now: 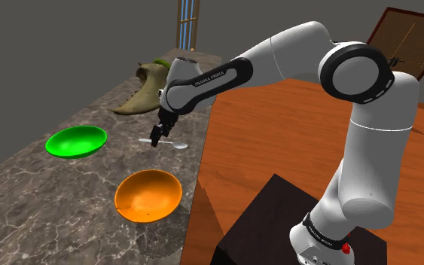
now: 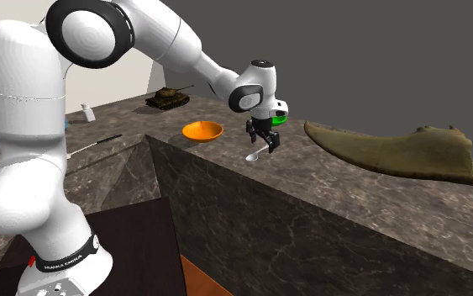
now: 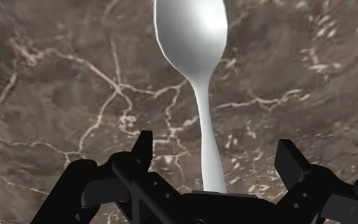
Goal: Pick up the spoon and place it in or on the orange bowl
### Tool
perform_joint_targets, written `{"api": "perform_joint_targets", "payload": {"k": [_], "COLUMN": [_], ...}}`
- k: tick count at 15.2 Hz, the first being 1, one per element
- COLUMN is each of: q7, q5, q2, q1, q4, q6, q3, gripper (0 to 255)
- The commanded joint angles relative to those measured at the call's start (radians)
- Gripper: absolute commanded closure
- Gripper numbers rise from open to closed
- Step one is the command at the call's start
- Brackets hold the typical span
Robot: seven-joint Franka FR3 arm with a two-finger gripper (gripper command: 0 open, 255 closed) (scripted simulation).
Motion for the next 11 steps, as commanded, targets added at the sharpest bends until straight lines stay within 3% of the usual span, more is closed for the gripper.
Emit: {"api": "perform_joint_targets", "payload": {"k": [1, 2, 3, 11], "q7": [0.000, 0.000, 0.000, 0.000], "q5": [0.000, 0.000, 0.000, 0.000], "q2": [0.000, 0.000, 0.000, 0.000], "q1": [0.000, 0.000, 0.000, 0.000], "q4": [0.000, 0.000, 0.000, 0.000], "q6": [0.000, 0.000, 0.000, 0.000], "q3": [0.000, 0.000, 0.000, 0.000], "gripper": [0, 0, 255, 255]}}
